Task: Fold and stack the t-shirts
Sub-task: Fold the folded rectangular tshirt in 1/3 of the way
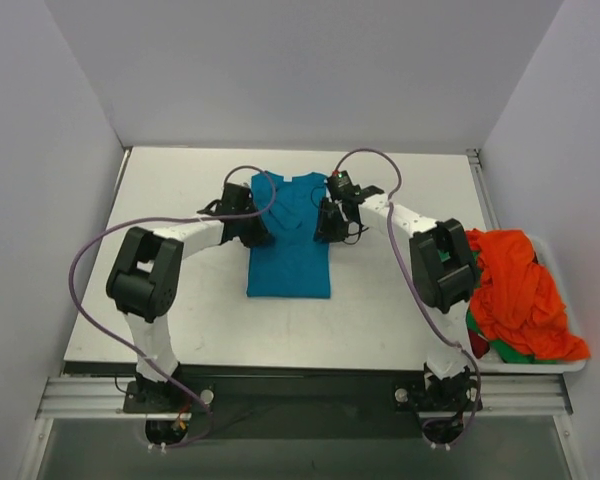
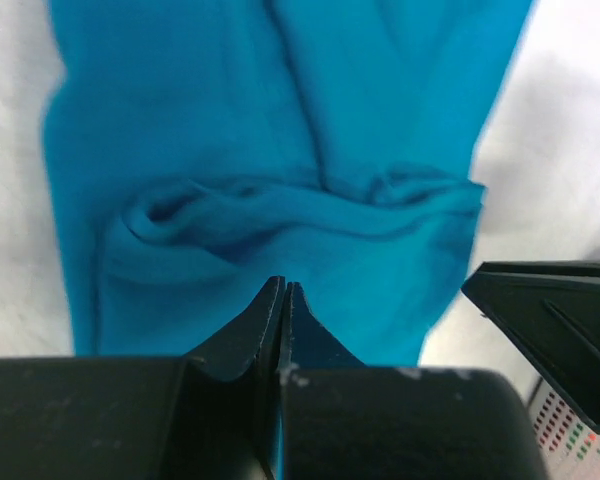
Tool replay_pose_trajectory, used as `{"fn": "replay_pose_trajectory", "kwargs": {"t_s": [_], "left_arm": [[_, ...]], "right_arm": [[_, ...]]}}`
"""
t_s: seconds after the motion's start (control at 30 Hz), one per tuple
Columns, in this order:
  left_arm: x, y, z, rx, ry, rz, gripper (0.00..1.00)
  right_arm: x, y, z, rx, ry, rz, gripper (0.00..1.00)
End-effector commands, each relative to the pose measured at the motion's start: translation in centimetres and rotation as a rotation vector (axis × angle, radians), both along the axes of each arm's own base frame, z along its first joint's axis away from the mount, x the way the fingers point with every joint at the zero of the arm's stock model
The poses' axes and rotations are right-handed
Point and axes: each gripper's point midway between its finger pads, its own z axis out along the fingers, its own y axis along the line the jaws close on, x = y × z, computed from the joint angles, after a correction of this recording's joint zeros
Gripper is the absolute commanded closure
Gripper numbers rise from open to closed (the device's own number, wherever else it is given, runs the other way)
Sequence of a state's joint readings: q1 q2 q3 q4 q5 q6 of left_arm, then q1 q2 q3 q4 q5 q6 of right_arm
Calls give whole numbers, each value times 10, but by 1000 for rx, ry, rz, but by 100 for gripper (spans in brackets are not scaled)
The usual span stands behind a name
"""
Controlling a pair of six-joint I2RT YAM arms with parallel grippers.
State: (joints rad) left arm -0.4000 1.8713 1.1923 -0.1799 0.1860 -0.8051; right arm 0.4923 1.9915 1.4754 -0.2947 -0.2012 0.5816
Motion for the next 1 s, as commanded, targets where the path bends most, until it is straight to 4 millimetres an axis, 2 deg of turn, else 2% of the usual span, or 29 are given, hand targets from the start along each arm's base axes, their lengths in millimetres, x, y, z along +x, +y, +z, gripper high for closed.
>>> {"fn": "replay_pose_trajectory", "kwargs": {"t_s": [0.0, 0.07, 0.1, 0.2, 0.3, 0.4, 0.47, 0.5, 0.53, 0.57, 0.6, 0.63, 0.67, 0.7, 0.73, 0.77, 0.8, 0.87, 0.9, 0.97], "left_arm": [[38, 15, -2, -56, -44, 60, 100], [46, 23, -11, -64, -24, 77, 100], [49, 32, -22, -60, -1, 93, 100], [45, 44, -37, -72, 55, 126, 100], [47, 46, -33, -125, 42, 140, 100], [51, 39, -15, -168, 10, 115, 97], [49, 32, -2, -208, 4, 89, 95], [50, 31, 13, -222, -24, 83, 92], [54, 28, 27, -243, -67, 71, 85], [53, 28, 34, -250, -77, 68, 82], [51, 28, 52, -261, -111, 60, 79], [44, 30, 54, -258, -106, 62, 73], [39, 32, 59, -256, -116, 67, 71], [32, 32, 79, -268, -153, 74, 71], [27, 37, 80, -253, -159, 100, 71], [10, 39, 68, -236, -130, 113, 71], [-3, 40, 77, -243, -147, 125, 71], [-20, 42, 73, -228, -154, 145, 73], [-39, 40, 64, -217, -140, 131, 75], [-55, 44, 53, -178, -133, 146, 76]], "right_arm": [[11, -5, -8, 17, 36, -11, 72], [12, -8, -20, 20, 68, -25, 72], [12, -9, -21, 21, 74, -28, 71], [9, -14, -31, 11, 99, -43, 71], [8, -18, -34, 4, 107, -50, 70], [7, -21, -32, 3, 109, -61, 70], [7, -22, -22, 2, 92, -69, 70], [8, -23, -11, 11, 74, -75, 70], [7, -24, -7, 14, 69, -76, 70], [3, -22, -2, 16, 68, -73, 70], [2, -22, 12, 23, 40, -72, 70], [-5, -24, 12, 13, 42, -71, 70], [-9, -23, 17, 9, 28, -70, 70], [-15, -16, 27, 17, 7, -53, 70], [-21, -11, 30, 18, 1, -40, 70], [-29, -9, 29, 7, 2, -37, 70], [-38, 2, 35, 17, -6, -24, 70], [-50, 10, 36, 23, -3, -13, 70], [-55, 15, 40, 31, -15, -8, 70], [-67, 36, 42, 66, -25, 18, 70]]}}
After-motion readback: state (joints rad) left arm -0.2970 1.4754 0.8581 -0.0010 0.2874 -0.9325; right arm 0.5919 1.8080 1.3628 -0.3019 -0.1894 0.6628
